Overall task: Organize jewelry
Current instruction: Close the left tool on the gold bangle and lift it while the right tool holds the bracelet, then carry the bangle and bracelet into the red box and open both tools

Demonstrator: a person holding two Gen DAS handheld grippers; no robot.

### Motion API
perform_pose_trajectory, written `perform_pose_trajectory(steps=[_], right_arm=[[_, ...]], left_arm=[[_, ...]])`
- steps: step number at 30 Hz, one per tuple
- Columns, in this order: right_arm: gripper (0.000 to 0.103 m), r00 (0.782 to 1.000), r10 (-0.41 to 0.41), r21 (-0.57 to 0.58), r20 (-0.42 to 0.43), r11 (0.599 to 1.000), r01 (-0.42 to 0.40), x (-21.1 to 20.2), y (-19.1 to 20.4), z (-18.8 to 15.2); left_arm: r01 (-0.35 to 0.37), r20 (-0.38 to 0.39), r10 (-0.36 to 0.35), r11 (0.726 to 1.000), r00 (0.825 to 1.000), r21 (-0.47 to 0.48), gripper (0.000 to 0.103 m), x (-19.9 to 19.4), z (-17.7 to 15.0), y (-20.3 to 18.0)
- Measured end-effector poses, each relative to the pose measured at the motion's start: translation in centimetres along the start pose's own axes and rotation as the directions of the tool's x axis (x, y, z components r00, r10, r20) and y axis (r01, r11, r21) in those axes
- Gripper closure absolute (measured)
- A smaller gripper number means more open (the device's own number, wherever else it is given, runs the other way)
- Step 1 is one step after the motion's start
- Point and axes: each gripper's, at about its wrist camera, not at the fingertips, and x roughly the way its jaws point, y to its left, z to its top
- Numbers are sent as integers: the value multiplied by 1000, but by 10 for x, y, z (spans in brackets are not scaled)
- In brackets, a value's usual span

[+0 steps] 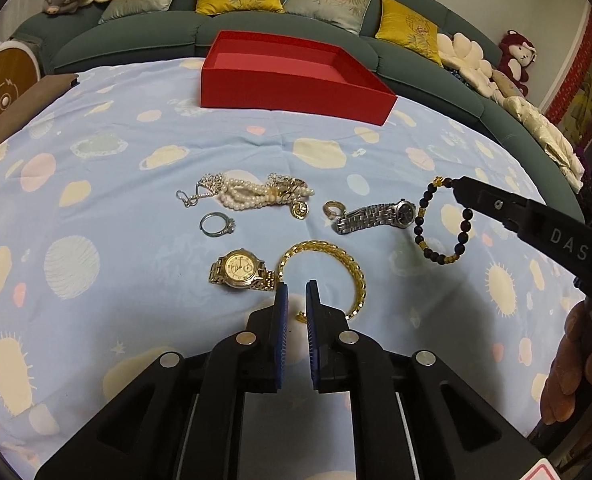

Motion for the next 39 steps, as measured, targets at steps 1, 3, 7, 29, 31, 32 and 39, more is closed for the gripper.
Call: perform_pose_trajectory(steps=[1, 3, 7, 29, 31, 32, 39], right_arm=[[96, 1000, 1, -2, 0, 1000, -1, 0, 0, 0], [96, 1000, 4, -4, -1, 1000, -4, 0, 1, 0], [96, 1000, 5, -5, -4, 1000, -5, 1, 1, 0], [96, 1000, 8, -7, -3, 1000, -8, 1, 2, -3], [96, 1000, 9, -4, 2, 1000, -9, -1, 1, -2], [96, 1000, 9, -3, 5, 1000, -9, -2, 1, -1], [96, 999, 27, 7, 30, 1000, -27, -12, 1, 8]], left_arm=[[-4, -7, 4, 1000, 1000, 1, 95, 3, -1, 0], [-13, -20, 14, 1000, 1000, 11, 95, 7, -3, -1], [-26, -18, 26, 1000, 999, 14, 93, 13, -1, -3], [-47, 8, 46, 998, 999, 45, 102, 14, 3, -6], [-35, 20, 34, 998, 999, 48, 102, 8, 5, -8], [-27, 27, 26, 998, 999, 50, 102, 5, 6, -9], [6, 65, -9, 999, 998, 39, 102, -25, 32, -9]])
